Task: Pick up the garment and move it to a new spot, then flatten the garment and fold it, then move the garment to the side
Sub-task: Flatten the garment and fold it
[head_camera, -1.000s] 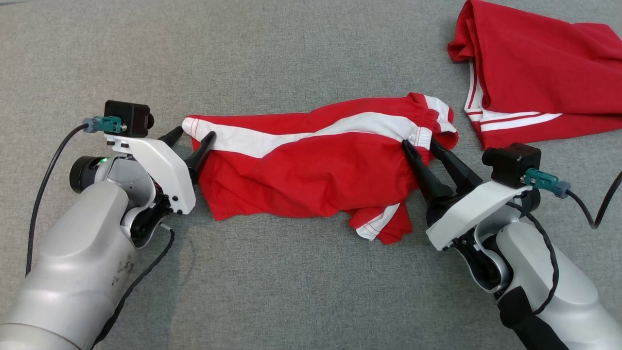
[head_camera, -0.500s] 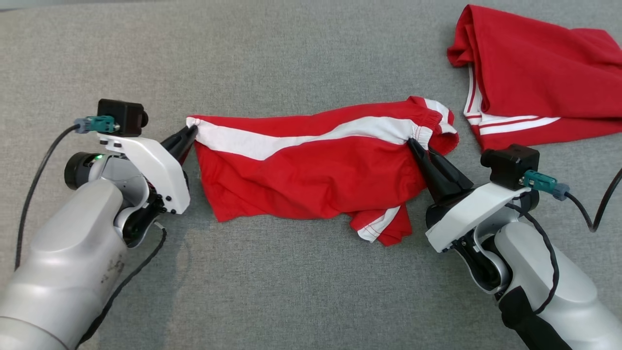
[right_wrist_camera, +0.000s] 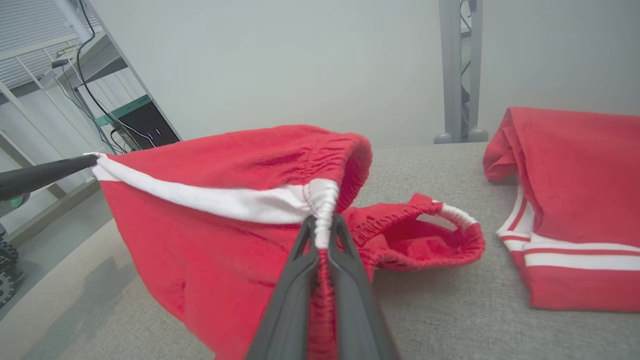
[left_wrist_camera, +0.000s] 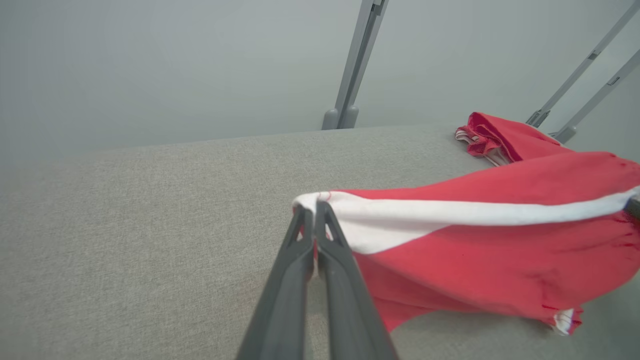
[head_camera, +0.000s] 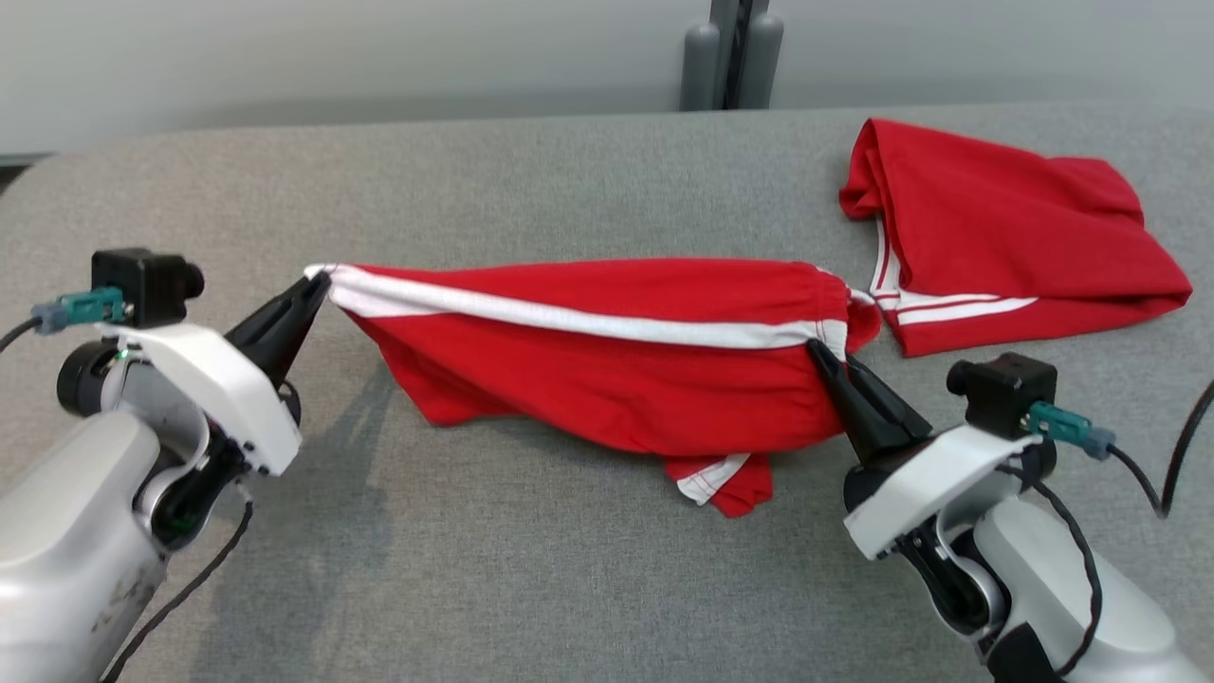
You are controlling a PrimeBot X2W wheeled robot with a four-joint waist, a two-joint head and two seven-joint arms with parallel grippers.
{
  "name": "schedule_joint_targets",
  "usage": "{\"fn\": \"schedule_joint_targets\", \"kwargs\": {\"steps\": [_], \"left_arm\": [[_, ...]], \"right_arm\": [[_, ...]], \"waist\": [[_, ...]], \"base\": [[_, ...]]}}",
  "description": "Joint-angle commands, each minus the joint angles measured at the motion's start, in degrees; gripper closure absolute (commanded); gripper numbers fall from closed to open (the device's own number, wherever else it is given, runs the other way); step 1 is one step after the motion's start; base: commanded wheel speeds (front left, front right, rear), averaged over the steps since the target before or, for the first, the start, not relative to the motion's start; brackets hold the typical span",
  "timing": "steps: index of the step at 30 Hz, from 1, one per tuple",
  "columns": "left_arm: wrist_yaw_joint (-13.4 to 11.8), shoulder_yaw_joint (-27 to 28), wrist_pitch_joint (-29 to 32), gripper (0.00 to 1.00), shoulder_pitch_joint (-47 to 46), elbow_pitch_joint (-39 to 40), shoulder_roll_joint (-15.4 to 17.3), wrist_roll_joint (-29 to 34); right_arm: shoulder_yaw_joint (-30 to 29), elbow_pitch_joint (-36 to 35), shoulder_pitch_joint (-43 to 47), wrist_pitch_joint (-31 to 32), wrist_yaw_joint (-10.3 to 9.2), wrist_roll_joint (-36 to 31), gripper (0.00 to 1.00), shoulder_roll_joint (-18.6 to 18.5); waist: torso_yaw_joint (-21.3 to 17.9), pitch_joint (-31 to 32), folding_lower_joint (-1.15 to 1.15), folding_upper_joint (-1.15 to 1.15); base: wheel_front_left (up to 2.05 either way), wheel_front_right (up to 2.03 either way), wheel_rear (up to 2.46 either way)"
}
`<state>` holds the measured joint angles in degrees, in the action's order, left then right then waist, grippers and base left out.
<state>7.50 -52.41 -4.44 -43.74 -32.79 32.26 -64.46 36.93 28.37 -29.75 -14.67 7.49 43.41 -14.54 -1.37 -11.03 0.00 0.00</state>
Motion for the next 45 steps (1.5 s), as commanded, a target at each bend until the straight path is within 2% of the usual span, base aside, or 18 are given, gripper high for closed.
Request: {"fn": "schedule_joint_targets", "kwargs": {"steps": [1, 9, 18, 19, 26, 29, 33, 36, 45], "left_arm": [[-0.3, 0.4, -0.6, 1.0, 1.7, 1.2, 1.2, -0.5], [-4.3, 2.6, -3.8, 1.0, 10.2, 14.5, 6.0, -3.6], [-15.2, 4.8, -7.0, 1.0, 24.3, 37.0, 13.6, -7.5], [-17.5, 5.1, -7.6, 1.0, 26.7, 40.9, 14.9, -7.7], [-20.6, 6.0, -8.2, 1.0, 28.6, 47.2, 16.7, -7.1], [-20.5, 6.3, -7.4, 1.0, 26.6, 48.0, 16.9, -6.5], [-18.3, 6.3, -4.3, 1.0, 22.1, 45.9, 17.3, -5.6], [-14.3, 7.0, -0.3, 1.0, 14.4, 41.2, 16.0, -5.7], [-5.4, 7.1, 11.1, 1.0, -7.1, 23.6, 10.5, -4.2]], "right_arm": [[-0.5, -0.6, 1.4, -0.4, 0.02, 0.3, 1.0, -0.7], [-4.4, -7.8, 7.1, -0.6, 0.02, -1.8, 1.0, -1.8], [-8.4, -16.1, 15.5, -0.6, 0.02, -4.7, 1.0, -3.3], [-9.6, -17.4, 16.9, -0.6, 0.02, -5.1, 1.0, -3.5], [-11.0, -19.3, 18.2, -0.4, 0.02, -6.0, 1.0, -3.8], [-10.9, -19.5, 16.9, 0.3, 0.02, -6.1, 1.0, -4.0], [-10.4, -18.4, 13.1, 1.8, 0.02, -5.8, 1.0, -4.0], [-9.7, -16.4, 6.4, 4.1, 0.02, -4.1, 1.0, -3.9], [-5.2, -10.5, -14.0, 7.8, 0.03, 2.3, 1.0, -7.1]], "waist": [[0.2, 2.2, 0.0, 0.0], [0.3, 5.0, 0.0, 0.0], [0.5, 5.3, 0.0, 0.0], [0.8, 5.0, 0.0, 0.0], [1.8, 4.5, 0.0, 0.0], [2.0, 4.4, 0.0, 0.0], [2.0, 3.3, 0.0, 0.0], [2.2, 0.9, 0.0, 0.0], [2.4, -7.5, 0.0, 0.0]], "base": [[0.0, 0.0, 0.0], [0.0, 0.0, 0.0], [0.0, 0.0, 0.0], [0.0, 0.0, 0.0], [0.0, 0.0, 0.0], [0.0, 0.0, 0.0], [0.0, 0.0, 0.0], [0.0, 0.0, 0.0], [0.0, 0.0, 0.0]]}}
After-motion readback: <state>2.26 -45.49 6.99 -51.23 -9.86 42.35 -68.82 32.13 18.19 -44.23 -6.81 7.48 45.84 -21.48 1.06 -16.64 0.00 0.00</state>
